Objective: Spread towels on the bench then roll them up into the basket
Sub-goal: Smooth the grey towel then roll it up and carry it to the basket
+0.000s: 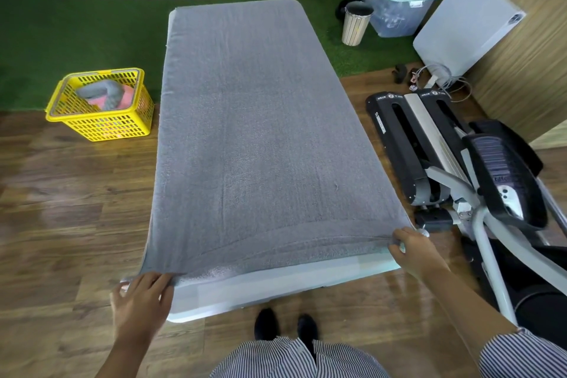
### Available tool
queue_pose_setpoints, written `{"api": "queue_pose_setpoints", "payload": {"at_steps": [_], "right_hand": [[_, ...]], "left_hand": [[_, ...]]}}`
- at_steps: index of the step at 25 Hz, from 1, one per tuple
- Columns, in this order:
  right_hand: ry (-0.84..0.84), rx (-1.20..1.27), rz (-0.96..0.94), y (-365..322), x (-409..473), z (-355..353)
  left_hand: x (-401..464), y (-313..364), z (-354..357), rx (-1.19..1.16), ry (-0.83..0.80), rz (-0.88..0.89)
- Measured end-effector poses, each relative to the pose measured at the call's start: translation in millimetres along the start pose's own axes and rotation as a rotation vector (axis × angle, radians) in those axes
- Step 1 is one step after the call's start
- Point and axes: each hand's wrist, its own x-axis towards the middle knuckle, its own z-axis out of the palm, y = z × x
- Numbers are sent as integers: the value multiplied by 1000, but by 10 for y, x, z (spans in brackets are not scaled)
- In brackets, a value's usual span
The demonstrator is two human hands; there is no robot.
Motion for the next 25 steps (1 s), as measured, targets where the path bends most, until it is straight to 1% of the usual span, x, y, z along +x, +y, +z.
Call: {"api": "queue_pose_setpoints", "payload": {"at_steps": [2,4,7,9,11,12,19,22,23,25], "right_hand": [[-19,-5,20,-19,17,-15],[3,0,8,-48,39,-25],[22,-47,-6,-48,71,-40],[14,-121,-47,-40,74,-41],[44,-79,-86,-29,47,-15],[46,-38,-77,-23,38,-8],[-57,-79,-1,28,96,-71],[-98,-93,-24,0,118,-76],[-92,-96,-34,-12,114,-65],[-24,-91,-61,5,113,-22]], "left_hand": [[27,-18,3,5,-55,-7],[54,-22,-11,-28,-97,-53],[79,-23,-27,-131,-76,-101],[76,-12,-14,-142,-50,-73],[72,-14,14,-146,-39,-30],[77,-13,18,-147,-43,-26],[81,-60,-35,-6,-74,-53],[75,-201,-26,11,-55,-19],[77,-218,-13,15,-47,-20],[82,-176,28,12,9,-34]]}}
